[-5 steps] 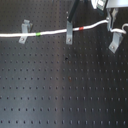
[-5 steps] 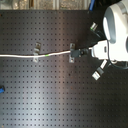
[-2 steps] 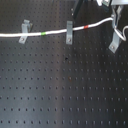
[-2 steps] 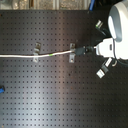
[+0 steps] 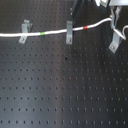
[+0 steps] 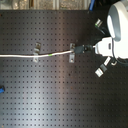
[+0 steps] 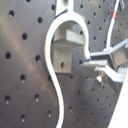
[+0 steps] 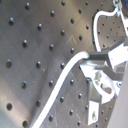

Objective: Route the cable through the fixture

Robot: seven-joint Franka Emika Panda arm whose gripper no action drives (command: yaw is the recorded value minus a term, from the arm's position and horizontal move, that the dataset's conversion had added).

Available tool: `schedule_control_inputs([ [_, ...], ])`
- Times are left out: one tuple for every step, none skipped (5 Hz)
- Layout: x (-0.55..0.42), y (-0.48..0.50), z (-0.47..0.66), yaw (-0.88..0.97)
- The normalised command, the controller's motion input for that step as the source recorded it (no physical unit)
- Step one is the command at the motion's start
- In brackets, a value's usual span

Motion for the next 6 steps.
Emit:
schedule_control_inputs([
  [0.047,0.135,0.34,-0.12],
  [0.033,0.201,0.45,-0.1],
  [0.07,0.103,0.0,-0.01],
  [0.076,0.056,-0.09,0.0],
  [0.298,0.015,0.0,0.03],
  [0.161,-0.277,0.16,0.19],
])
